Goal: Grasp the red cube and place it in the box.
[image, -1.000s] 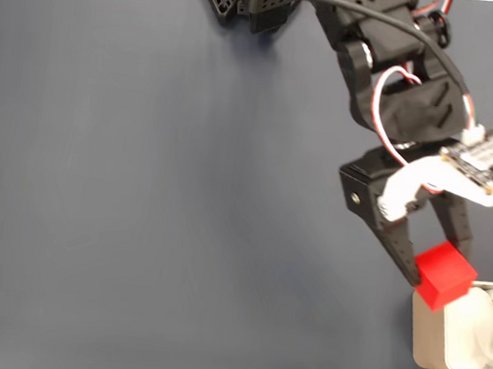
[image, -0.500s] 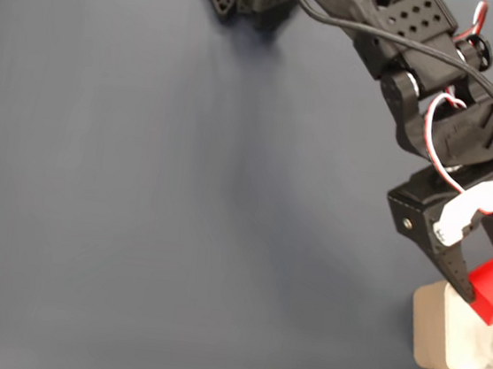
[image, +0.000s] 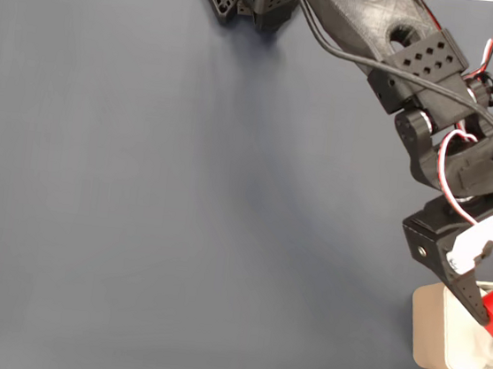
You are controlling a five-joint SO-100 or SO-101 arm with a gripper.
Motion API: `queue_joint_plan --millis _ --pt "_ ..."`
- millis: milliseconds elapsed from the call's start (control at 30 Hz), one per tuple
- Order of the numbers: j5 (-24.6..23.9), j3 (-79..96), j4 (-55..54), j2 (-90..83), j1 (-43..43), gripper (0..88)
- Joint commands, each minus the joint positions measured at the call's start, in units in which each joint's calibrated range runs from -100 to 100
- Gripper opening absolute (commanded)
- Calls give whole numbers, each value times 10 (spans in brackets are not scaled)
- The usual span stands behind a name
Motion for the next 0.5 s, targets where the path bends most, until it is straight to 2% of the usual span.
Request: queue_joint_plan --millis 0,467 --pt "-3 -37 -12 -2 -6 10" --pt "-5 -38 -29 17 2 9"
